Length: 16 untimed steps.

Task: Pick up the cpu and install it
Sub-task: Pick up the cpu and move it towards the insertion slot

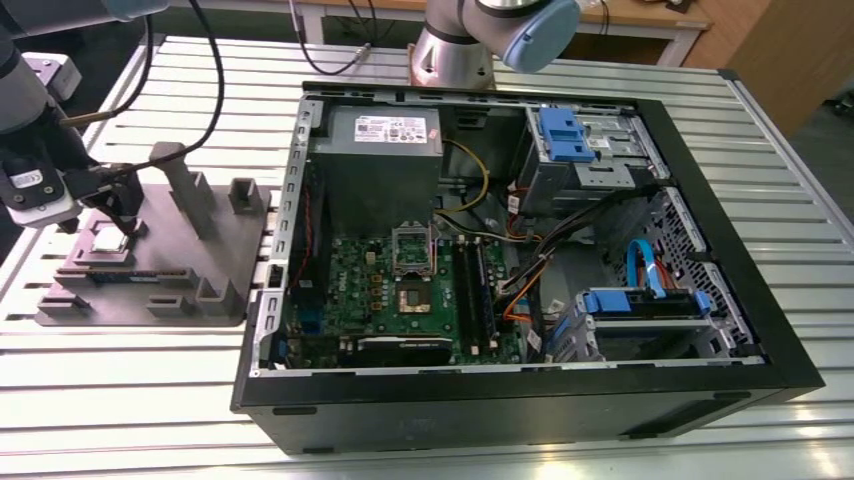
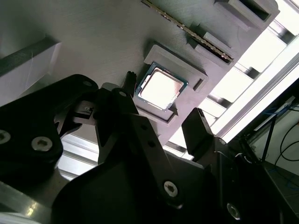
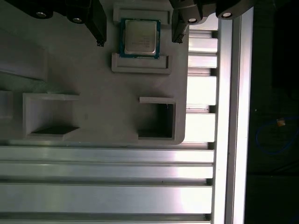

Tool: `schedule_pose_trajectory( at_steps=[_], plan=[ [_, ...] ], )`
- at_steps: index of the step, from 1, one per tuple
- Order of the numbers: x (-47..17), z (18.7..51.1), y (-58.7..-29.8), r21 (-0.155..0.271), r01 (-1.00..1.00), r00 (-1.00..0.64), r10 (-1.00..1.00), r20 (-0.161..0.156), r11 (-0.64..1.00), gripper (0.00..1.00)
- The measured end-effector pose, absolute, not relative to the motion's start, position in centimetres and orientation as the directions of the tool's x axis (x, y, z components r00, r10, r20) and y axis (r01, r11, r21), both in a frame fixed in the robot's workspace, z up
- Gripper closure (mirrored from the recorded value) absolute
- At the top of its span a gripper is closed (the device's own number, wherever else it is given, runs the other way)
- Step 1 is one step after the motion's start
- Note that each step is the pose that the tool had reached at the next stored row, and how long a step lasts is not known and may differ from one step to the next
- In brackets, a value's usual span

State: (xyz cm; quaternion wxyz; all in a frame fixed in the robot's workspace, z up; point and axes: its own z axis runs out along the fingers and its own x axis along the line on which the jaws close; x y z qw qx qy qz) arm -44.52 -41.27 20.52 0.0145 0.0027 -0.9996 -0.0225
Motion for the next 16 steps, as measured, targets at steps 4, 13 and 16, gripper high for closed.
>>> schedule_pose_trajectory(
  at_steps=[4,13,16],
  plan=[
    [-44.5,20.5,-41.3,0.045,-0.005,-1.000,-0.006,0.029,0.999,0.34],
    [-44.5,20.0,-41.3,0.045,-0.005,-1.000,-0.006,0.029,0.999,0.34],
    [-44.5,19.5,-41.3,0.045,-0.004,-1.000,-0.005,0.029,0.999,0.34]
  ],
)
